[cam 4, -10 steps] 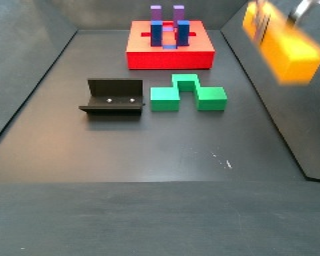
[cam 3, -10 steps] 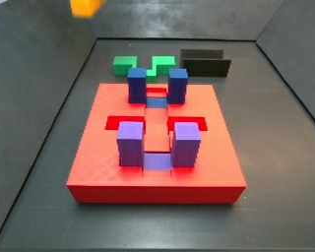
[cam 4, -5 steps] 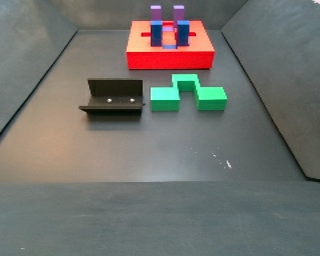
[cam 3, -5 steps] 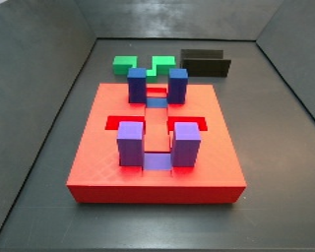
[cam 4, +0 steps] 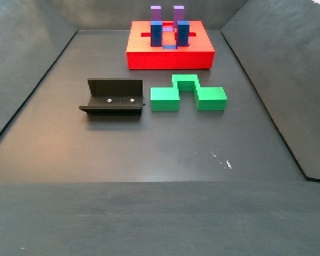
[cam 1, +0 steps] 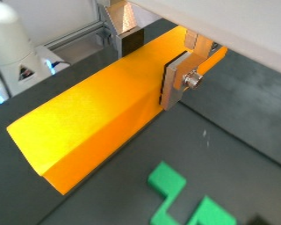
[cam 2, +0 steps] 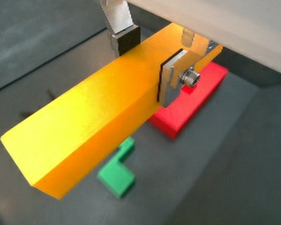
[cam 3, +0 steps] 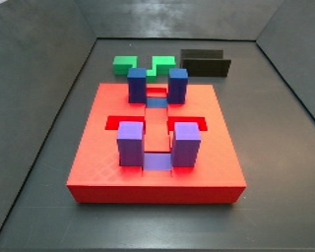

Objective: Pick up the yellow object. Move up. Move to above the board. Insert the yellow object.
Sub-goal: Move to above the board.

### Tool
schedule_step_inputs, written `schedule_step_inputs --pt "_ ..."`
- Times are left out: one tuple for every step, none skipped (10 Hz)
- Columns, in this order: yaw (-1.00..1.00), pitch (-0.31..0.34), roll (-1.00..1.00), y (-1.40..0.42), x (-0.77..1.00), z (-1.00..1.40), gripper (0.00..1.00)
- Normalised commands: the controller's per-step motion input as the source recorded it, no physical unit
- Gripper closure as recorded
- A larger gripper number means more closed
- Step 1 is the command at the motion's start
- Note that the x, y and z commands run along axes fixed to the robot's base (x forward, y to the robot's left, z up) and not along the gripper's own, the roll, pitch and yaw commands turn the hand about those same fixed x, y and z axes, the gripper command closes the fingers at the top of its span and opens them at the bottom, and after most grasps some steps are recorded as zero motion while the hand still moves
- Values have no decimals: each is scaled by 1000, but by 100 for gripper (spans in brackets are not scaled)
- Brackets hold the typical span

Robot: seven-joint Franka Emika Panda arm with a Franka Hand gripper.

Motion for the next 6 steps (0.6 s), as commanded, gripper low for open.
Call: schedule_step_inputs --pt "19 147 15 -1400 764 180 100" --pt "18 140 22 -1400 759 186 100" --pt "11 151 -1 -1400 788 196 100" --pt "9 156 7 -1400 807 204 100" --pt "7 178 26 -1400 845 209 100" --pt "9 180 43 -778 517 128 100"
